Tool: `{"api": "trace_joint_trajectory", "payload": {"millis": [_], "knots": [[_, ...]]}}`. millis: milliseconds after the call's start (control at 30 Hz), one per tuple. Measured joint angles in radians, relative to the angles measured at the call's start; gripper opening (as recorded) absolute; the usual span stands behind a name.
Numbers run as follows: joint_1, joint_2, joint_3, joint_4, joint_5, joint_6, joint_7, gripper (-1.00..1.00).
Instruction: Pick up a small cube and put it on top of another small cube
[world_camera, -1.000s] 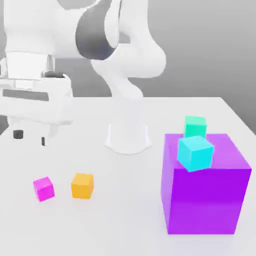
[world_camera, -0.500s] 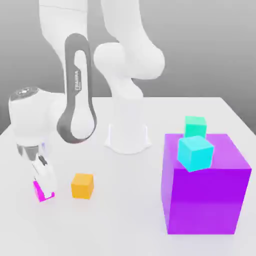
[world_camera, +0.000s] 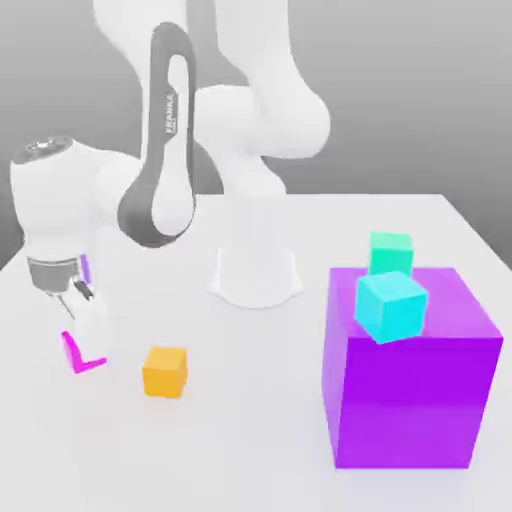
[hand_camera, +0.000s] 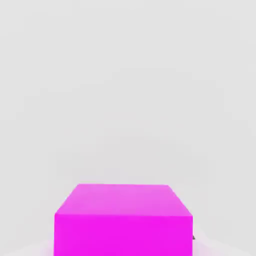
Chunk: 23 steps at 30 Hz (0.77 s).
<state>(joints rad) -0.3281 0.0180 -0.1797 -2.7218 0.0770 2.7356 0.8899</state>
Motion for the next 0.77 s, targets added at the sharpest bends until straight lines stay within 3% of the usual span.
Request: {"api": "trace_joint_trajectory", "payload": {"millis": [500, 633, 667, 767], "knots": [[0.466, -0.338, 0.296, 0.306, -0.012, -0.639, -0.520, -1.00], [0.502, -0.309, 0.332, 0.257, -0.016, -0.561, -0.562, -1.00], [0.503, -0.297, 0.336, 0.241, -0.017, -0.532, -0.562, 1.00], [0.503, -0.297, 0.336, 0.241, -0.017, -0.532, -0.562, 1.00]]}}
